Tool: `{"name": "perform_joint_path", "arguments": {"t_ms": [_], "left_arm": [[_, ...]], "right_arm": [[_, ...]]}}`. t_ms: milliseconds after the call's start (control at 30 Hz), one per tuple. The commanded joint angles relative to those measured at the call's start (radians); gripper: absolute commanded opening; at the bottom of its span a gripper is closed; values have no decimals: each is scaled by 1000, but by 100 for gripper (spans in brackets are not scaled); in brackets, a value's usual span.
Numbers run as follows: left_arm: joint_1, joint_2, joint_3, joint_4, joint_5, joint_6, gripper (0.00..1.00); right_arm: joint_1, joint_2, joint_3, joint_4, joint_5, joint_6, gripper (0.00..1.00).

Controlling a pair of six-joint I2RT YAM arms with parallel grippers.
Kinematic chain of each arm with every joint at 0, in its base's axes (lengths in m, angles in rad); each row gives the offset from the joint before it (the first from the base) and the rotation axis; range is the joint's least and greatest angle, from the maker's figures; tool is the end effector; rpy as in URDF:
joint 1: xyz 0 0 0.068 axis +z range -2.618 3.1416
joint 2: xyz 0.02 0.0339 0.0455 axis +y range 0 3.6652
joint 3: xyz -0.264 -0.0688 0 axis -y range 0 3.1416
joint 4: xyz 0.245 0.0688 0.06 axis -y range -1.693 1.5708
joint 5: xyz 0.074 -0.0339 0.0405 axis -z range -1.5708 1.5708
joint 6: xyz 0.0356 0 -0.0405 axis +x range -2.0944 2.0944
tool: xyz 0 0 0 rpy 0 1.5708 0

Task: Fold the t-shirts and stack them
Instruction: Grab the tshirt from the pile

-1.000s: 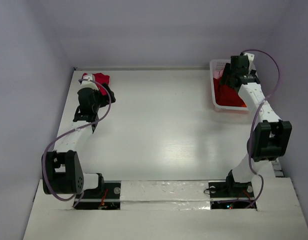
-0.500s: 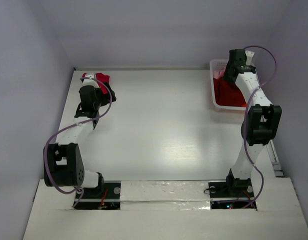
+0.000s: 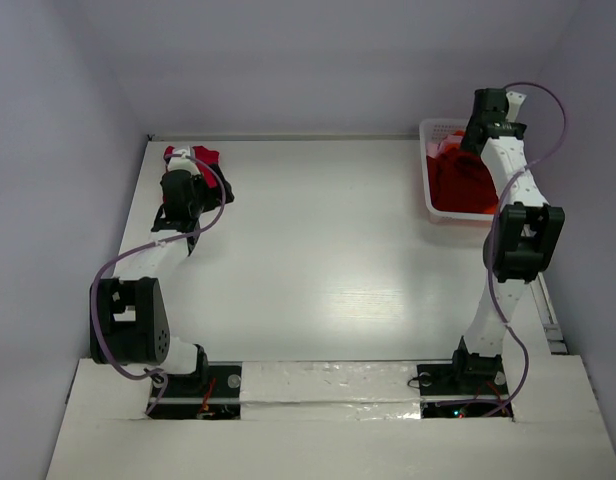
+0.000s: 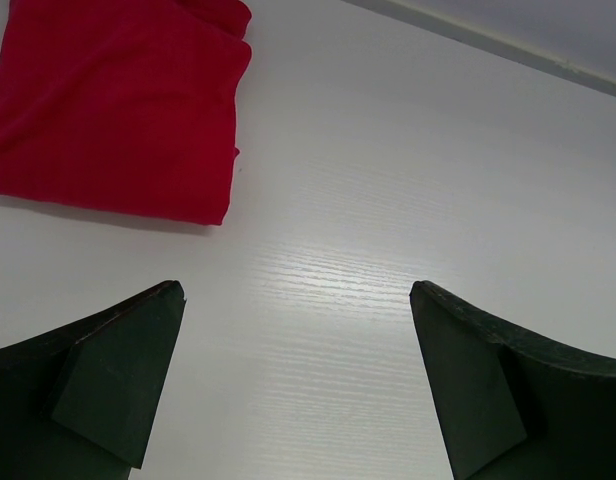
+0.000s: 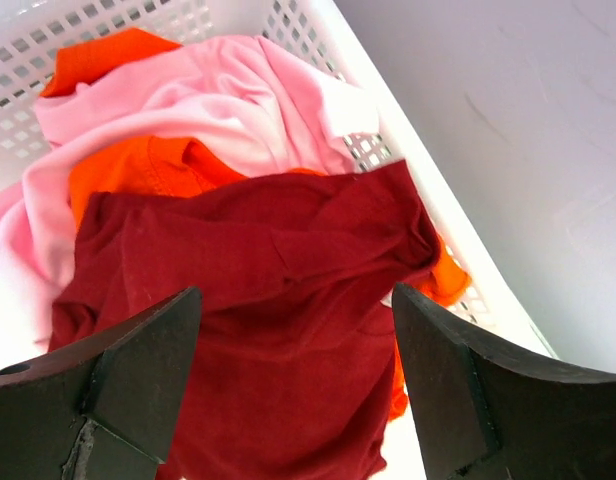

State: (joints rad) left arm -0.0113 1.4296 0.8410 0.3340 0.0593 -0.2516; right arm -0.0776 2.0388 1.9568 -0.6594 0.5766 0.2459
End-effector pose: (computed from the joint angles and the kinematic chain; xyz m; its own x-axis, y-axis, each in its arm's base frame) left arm 0.3259 -0.0058 0.2612 -0.2610 -0.2456 -0.9336 0.0038 0.9668 -0.2554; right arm 0.4619 -0.0554 0.3187 -0.5396 0.2466 -0.8050 0.6157 0.7677 -0.1776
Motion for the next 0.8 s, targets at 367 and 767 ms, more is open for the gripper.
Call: {"name": "perform_joint_path", "arguments": {"t_ms": [367,767], "left_arm": [[-4,3,29,91,10,-3,99],[-4,32,24,106,11,-6,99]], "right_arm": [[-4,129,142,4,-15,1,78],[-4,118,120,26,-103,30,0]]}}
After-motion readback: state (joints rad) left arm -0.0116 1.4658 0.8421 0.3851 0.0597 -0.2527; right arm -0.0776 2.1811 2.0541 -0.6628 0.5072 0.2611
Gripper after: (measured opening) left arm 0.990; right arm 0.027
